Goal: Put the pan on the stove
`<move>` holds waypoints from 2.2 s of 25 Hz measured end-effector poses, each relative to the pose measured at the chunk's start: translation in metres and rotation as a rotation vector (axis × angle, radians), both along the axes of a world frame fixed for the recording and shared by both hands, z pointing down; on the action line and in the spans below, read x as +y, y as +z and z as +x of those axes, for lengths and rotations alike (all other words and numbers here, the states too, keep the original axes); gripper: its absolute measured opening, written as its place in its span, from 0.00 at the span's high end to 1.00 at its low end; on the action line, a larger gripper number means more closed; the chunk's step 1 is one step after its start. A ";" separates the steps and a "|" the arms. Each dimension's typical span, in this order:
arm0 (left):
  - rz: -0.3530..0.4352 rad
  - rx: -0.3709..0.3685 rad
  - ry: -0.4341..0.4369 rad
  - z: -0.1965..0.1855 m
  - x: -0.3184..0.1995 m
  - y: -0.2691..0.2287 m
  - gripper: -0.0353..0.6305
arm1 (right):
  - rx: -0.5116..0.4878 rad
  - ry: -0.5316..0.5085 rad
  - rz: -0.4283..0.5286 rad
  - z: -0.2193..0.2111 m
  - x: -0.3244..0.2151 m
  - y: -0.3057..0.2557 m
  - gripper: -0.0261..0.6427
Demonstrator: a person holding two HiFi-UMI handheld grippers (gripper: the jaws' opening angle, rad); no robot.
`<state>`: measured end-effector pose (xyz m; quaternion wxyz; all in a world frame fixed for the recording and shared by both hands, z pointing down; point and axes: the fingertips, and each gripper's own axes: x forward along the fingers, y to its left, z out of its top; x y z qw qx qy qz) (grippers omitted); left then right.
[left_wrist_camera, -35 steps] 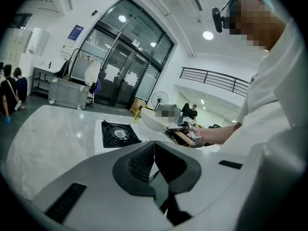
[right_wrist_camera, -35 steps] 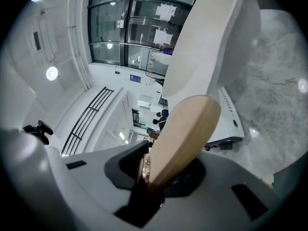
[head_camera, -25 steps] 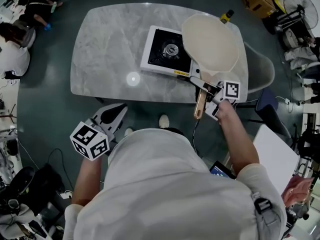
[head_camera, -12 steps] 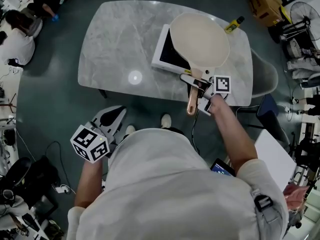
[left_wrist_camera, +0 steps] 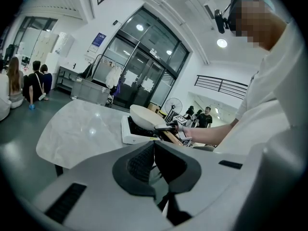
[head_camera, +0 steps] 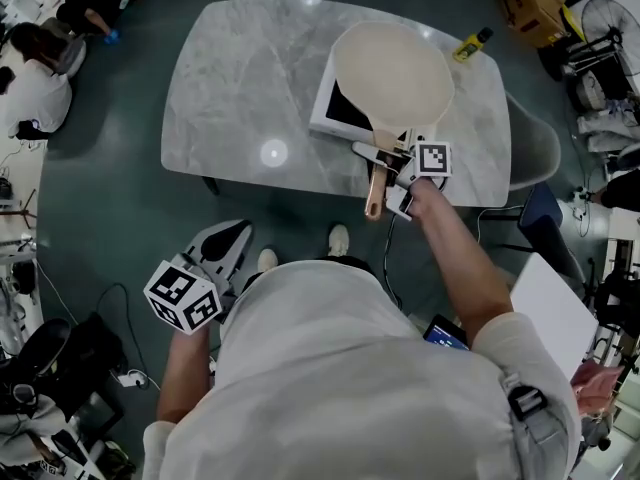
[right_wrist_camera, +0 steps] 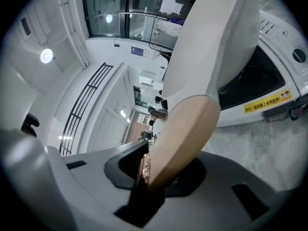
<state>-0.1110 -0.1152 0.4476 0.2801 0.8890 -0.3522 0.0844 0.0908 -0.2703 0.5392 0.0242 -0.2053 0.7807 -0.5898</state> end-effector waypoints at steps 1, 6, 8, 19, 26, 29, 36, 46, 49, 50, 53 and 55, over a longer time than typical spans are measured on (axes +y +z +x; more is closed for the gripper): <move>-0.002 0.000 0.002 -0.001 0.001 0.000 0.92 | -0.001 0.002 -0.003 -0.002 0.000 0.001 0.81; -0.006 0.002 0.016 0.000 -0.002 0.002 0.92 | -0.019 0.021 -0.027 -0.003 -0.004 0.004 0.80; -0.008 0.002 0.022 0.001 -0.001 0.003 0.92 | -0.023 0.025 -0.028 -0.003 -0.005 0.005 0.79; -0.005 0.008 0.034 0.001 0.004 0.001 0.92 | -0.055 0.052 -0.031 -0.006 -0.008 0.004 0.74; -0.005 0.009 0.038 0.004 0.005 0.000 0.92 | -0.110 0.061 -0.059 -0.010 -0.008 0.004 0.66; -0.006 0.008 0.040 0.007 0.005 0.002 0.92 | -0.118 0.076 -0.063 -0.008 -0.009 0.006 0.68; -0.008 0.010 0.043 0.012 0.003 0.002 0.92 | -0.134 0.078 -0.055 -0.007 -0.010 0.007 0.67; -0.010 0.014 0.059 0.015 0.002 0.001 0.92 | -0.163 0.092 -0.064 -0.004 -0.003 0.006 0.53; -0.008 0.018 0.080 0.019 0.002 0.001 0.92 | -0.168 0.107 -0.062 0.003 0.002 0.004 0.49; -0.006 0.019 0.087 0.020 0.002 0.001 0.92 | -0.167 0.115 -0.062 0.006 0.005 0.003 0.49; 0.003 0.022 0.113 0.023 0.002 0.000 0.92 | -0.164 0.139 -0.056 0.018 0.015 0.000 0.47; 0.009 0.025 0.135 0.026 0.002 -0.002 0.92 | -0.159 0.162 -0.054 0.028 0.023 -0.003 0.47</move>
